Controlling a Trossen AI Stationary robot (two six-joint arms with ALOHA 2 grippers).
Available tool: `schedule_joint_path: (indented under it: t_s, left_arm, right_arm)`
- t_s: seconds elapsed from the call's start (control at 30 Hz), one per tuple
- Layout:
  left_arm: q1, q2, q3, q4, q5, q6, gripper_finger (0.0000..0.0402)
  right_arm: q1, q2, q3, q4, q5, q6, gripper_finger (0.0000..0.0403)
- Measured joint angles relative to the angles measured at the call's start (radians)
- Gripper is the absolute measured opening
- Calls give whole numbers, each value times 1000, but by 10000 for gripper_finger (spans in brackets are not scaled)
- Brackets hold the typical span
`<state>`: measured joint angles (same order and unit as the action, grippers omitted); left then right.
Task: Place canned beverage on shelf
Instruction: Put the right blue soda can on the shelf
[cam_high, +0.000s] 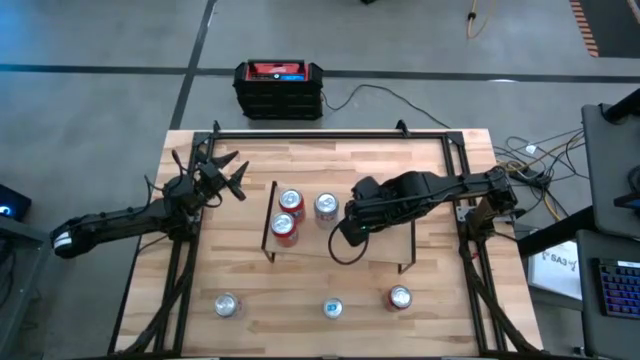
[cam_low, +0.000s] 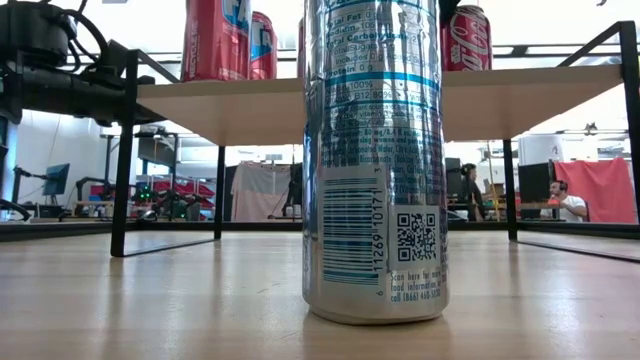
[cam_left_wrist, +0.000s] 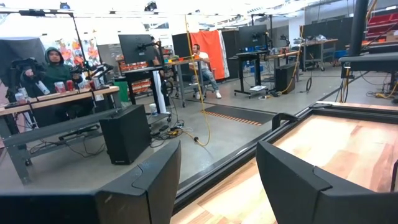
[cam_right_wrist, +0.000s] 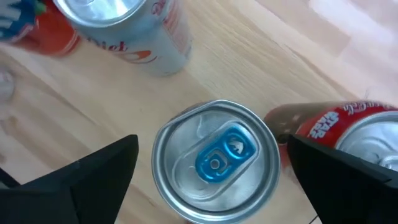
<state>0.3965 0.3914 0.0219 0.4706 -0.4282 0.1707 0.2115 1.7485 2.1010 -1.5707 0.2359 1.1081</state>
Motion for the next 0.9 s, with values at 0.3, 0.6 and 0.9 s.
schedule_joint_path:
  t_s: [0.3, 0.6, 0.9]
  left_arm:
    - [0, 0, 0, 0, 0, 0, 195]
    - [0, 0, 0, 0, 0, 0, 195]
    - [0, 0, 0, 0, 0, 0, 195]
  right_arm:
    - [0, 0, 0, 0, -11, -190, 400]
    - [6, 0, 20, 13, -28, -372, 400]
    - [15, 0, 21, 13, -25, -529, 400]
